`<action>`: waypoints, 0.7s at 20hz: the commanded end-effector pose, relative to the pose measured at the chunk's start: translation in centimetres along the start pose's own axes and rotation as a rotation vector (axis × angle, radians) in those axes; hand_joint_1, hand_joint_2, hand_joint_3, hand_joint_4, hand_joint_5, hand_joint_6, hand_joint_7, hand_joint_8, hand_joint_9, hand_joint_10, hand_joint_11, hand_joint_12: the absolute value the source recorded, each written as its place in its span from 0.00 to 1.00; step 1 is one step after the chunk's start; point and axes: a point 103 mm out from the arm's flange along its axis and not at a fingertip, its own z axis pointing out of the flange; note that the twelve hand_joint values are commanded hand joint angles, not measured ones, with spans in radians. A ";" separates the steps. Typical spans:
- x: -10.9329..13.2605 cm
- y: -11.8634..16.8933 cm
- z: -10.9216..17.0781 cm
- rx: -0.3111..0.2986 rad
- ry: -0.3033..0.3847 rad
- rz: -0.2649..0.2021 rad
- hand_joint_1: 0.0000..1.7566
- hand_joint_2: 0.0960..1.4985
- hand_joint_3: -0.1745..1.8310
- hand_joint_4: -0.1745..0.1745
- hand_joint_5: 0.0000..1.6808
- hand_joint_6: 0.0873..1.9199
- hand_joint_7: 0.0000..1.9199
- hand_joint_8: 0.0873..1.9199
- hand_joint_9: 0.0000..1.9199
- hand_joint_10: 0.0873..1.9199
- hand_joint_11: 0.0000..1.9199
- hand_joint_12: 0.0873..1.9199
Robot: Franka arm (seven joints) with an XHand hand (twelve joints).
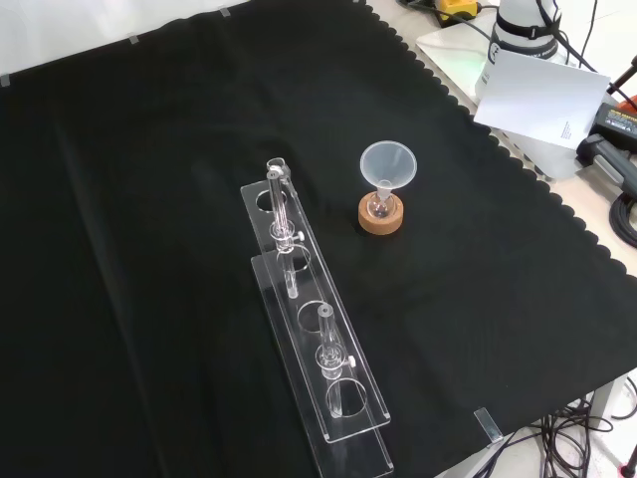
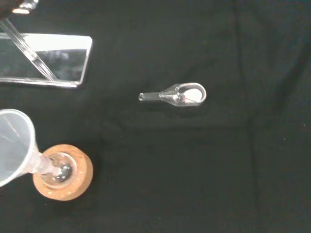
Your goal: Pick up the weighing funnel.
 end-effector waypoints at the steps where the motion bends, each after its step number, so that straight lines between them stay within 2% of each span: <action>1: -0.9 3.6 2.7 0.051 -0.027 0.044 0.34 0.37 0.11 0.50 0.00 0.00 0.00 0.00 0.00 0.00 0.00 0.00; 4: -1.2 4.9 4.0 0.034 -0.039 0.051 0.33 0.37 0.11 0.52 0.00 0.00 0.00 0.00 0.00 0.00 0.00 0.00; 6: -1.5 6.2 5.5 0.023 -0.005 0.063 0.33 0.37 0.11 0.54 0.00 0.00 0.00 0.00 0.00 0.00 0.00 0.00; 8: -1.5 7.3 6.7 0.027 -0.006 0.075 0.33 0.37 0.11 0.54 0.00 0.00 0.00 0.00 0.00 0.00 0.00 0.00; 11: -1.7 7.9 7.6 -0.015 -0.003 0.067 0.33 0.37 0.11 0.55 0.00 0.00 0.00 0.00 0.00 0.00 0.00 0.00; 13: -1.5 8.6 8.6 -0.097 -0.019 0.068 0.33 0.37 0.11 0.55 0.00 0.00 0.00 0.00 0.00 0.00 0.00 0.00; 14: -1.4 8.9 9.2 -0.161 -0.025 0.069 0.34 0.37 0.11 0.55 0.00 0.00 0.00 0.00 0.00 0.00 0.00 0.00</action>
